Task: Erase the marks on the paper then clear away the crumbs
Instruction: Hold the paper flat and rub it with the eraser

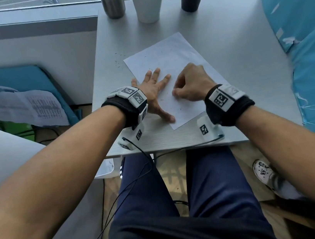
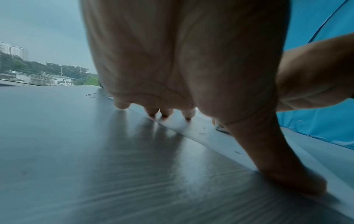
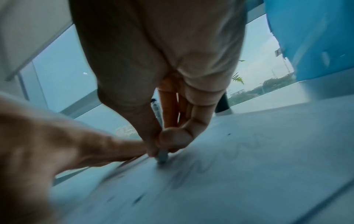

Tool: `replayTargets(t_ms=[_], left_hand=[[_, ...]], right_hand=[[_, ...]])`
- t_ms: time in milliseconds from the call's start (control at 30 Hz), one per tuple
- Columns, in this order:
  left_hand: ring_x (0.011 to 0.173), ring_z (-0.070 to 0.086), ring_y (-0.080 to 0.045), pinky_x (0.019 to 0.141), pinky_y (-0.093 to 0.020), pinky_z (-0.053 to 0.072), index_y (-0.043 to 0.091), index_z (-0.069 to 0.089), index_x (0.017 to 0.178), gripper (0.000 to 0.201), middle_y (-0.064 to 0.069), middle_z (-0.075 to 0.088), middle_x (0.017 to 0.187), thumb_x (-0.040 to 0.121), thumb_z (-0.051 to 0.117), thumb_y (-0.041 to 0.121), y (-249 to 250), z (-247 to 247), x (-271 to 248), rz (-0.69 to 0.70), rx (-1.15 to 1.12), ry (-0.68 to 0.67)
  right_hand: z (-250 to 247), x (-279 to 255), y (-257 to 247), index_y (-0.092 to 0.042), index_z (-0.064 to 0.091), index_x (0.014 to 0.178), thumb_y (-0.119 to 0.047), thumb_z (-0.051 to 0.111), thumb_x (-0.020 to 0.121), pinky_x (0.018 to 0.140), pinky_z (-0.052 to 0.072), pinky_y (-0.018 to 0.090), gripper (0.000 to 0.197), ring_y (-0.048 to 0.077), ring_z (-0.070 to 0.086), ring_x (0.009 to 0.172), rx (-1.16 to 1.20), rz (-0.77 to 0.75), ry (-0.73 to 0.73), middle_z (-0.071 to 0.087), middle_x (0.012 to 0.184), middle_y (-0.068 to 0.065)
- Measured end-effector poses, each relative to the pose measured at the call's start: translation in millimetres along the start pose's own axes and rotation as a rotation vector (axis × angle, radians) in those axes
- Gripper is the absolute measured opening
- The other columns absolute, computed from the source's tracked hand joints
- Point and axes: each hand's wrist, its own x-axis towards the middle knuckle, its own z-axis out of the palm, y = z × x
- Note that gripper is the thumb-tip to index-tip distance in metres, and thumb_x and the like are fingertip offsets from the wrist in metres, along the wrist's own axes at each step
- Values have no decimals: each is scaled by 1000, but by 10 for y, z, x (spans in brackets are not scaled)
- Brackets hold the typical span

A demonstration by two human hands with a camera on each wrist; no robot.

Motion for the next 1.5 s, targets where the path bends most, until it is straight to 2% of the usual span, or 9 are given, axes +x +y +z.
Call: replayTargets(t_ms=[133,267,400,600,833,1033,1167,1300,1500], left_hand=[[146,-27,-20,115,-62,-10,38,-22,150,149,2,-33,158,45,74,82,16,-2,3,1,5,-7],[146,-27,-21,114,-61,-12,38,-21,151,148,1,-31,158,46,75,81,29,-3,-21,-7,-13,-4],[145,-29,-22,115,-60,-12,36,-23,151,151,1,-33,157,46,77,79,53,-8,-28,-10,6,-7],[145,-29,-22,114,-61,-13,36,-20,152,152,1,-32,158,44,78,79,31,12,-23,-2,-20,6],[145,-29,-22,115,-61,-11,37,-25,149,152,2,-36,156,44,75,82,41,19,5,-17,2,-8],[145,-29,-22,115,-60,-12,36,-23,151,152,2,-34,157,44,77,80,48,16,-2,-13,-4,-8],[145,-28,-22,115,-60,-12,36,-23,151,152,1,-34,157,44,76,81,53,16,-6,-14,4,0],[145,-29,-22,116,-61,-10,36,-27,148,152,1,-37,156,45,75,82,61,-1,-13,-20,10,-18],[144,-31,-22,115,-61,-12,37,-25,149,152,2,-37,155,45,76,80,56,12,-16,-19,-3,-15]], right_hand=[[108,-178,-128,-8,79,76,-16,74,73,68,58,24,10,14,69,69,-45,-132,-159,74,73,5],[-90,37,134,-12,78,76,-20,77,71,68,56,23,10,11,68,72,26,98,54,74,78,3],[164,-178,-75,-8,77,72,-18,74,71,66,59,28,10,11,68,66,-9,-94,-64,73,69,2],[-330,35,340,-9,78,76,-18,74,73,77,53,20,11,14,69,79,-33,154,71,74,75,6],[126,-162,-62,-10,76,66,-21,74,69,65,59,29,12,9,67,60,-7,-126,-89,71,62,0],[-332,45,419,-11,78,70,-21,78,67,72,60,26,10,5,63,57,-12,111,1,73,67,2],[-254,50,241,-10,78,74,-20,73,71,71,51,20,11,12,66,72,-79,61,26,74,75,2],[107,-82,-130,-8,74,69,-20,74,73,62,54,21,13,13,65,65,-52,-113,-118,69,69,2],[-76,135,123,-9,77,76,-21,75,74,74,54,22,12,14,67,80,-24,48,56,73,79,4]])
